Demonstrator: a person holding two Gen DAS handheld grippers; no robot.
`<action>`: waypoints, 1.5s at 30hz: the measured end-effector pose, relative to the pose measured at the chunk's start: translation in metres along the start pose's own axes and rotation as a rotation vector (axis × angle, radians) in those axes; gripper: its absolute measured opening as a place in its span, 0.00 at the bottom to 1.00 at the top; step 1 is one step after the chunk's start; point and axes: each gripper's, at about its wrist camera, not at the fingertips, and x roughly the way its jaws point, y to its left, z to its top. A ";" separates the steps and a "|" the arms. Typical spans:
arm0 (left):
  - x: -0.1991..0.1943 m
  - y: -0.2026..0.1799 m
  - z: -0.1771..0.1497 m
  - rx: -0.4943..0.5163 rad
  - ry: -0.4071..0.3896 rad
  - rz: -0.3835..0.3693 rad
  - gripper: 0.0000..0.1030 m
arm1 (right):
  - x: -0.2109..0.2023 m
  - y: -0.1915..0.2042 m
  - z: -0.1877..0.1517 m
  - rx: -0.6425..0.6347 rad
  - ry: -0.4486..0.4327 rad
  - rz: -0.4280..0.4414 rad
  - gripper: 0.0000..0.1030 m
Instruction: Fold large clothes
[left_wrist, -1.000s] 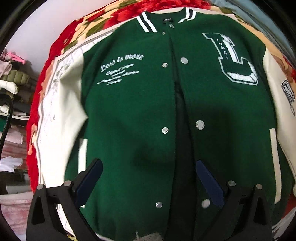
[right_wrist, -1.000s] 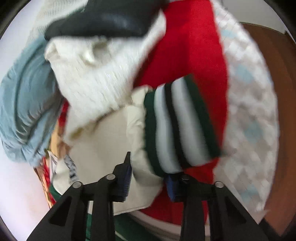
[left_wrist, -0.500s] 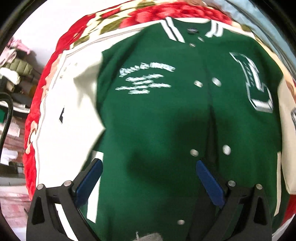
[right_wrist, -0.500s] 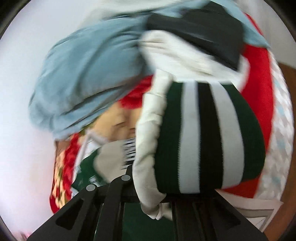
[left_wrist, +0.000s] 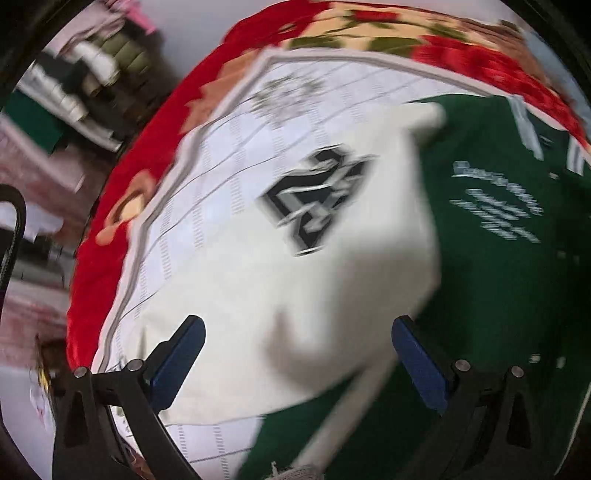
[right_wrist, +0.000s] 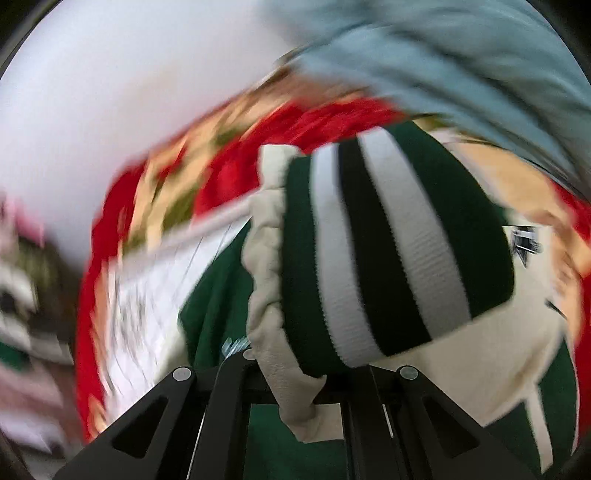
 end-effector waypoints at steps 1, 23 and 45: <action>0.003 0.011 -0.005 -0.011 0.007 0.012 1.00 | 0.027 0.031 -0.011 -0.087 0.056 -0.014 0.07; 0.108 0.205 -0.128 -0.707 0.419 -0.356 1.00 | 0.028 -0.017 -0.117 -0.097 0.385 0.196 0.75; 0.214 0.340 0.050 -0.763 0.021 -0.177 0.18 | 0.037 0.000 -0.145 -0.072 0.440 0.113 0.75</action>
